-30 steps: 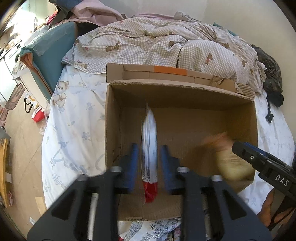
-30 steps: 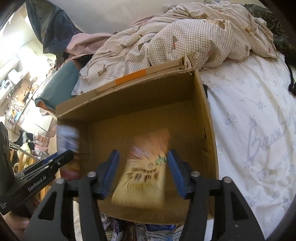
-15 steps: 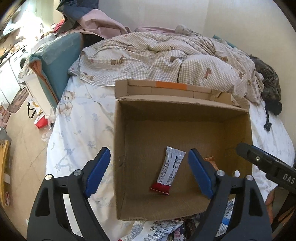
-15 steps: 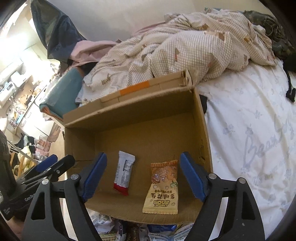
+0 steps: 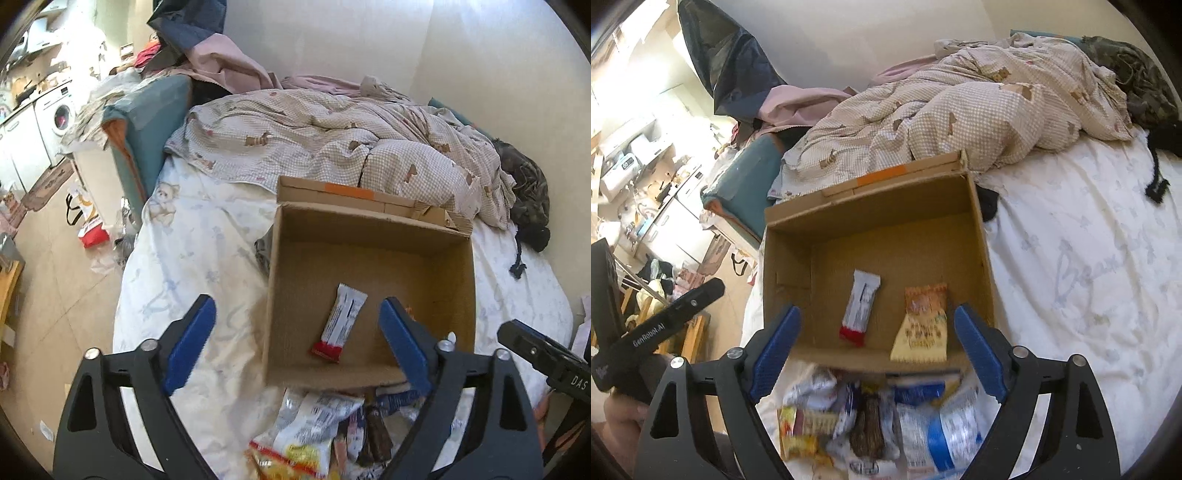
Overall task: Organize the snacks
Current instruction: 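Withdraw both open tools from the box toward the snack pile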
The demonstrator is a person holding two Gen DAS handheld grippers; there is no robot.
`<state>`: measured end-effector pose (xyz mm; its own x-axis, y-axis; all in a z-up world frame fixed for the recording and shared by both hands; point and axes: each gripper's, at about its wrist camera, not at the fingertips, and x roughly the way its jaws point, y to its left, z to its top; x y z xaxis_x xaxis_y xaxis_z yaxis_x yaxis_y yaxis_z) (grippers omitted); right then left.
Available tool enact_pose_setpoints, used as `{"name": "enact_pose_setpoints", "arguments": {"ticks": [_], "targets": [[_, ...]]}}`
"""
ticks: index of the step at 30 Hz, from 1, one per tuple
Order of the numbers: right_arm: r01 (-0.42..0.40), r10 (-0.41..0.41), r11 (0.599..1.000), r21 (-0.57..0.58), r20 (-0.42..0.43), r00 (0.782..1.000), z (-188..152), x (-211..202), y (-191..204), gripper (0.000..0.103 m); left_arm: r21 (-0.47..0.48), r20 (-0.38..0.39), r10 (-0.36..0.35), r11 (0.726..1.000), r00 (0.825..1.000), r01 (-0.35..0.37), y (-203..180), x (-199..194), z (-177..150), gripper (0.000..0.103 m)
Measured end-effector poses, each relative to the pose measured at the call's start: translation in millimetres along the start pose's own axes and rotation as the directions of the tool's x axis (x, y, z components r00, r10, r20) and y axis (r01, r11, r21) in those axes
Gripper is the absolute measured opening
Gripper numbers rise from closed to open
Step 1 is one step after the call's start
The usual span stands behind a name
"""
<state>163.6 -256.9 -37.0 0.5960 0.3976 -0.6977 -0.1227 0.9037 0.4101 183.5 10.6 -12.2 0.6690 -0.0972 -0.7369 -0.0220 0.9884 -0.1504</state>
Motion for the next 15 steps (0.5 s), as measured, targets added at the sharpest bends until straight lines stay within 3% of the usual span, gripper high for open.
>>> {"name": "enact_pose_setpoints", "arguments": {"ticks": [8, 15], "targets": [[0.028, -0.028, 0.998, 0.057, 0.0, 1.0, -28.2, -29.6, -13.6, 0.092, -0.012, -0.023, 0.033, 0.999, 0.999, -0.034, 16.7, -25.9, -26.6, 0.095], [0.049, -0.047, 0.994, 0.096, -0.02, 0.999, -43.7, -36.6, -22.0, 0.098, -0.024, -0.096, 0.041, 0.999, 0.995, -0.043, 25.0, -30.2, -48.9, 0.095]]}}
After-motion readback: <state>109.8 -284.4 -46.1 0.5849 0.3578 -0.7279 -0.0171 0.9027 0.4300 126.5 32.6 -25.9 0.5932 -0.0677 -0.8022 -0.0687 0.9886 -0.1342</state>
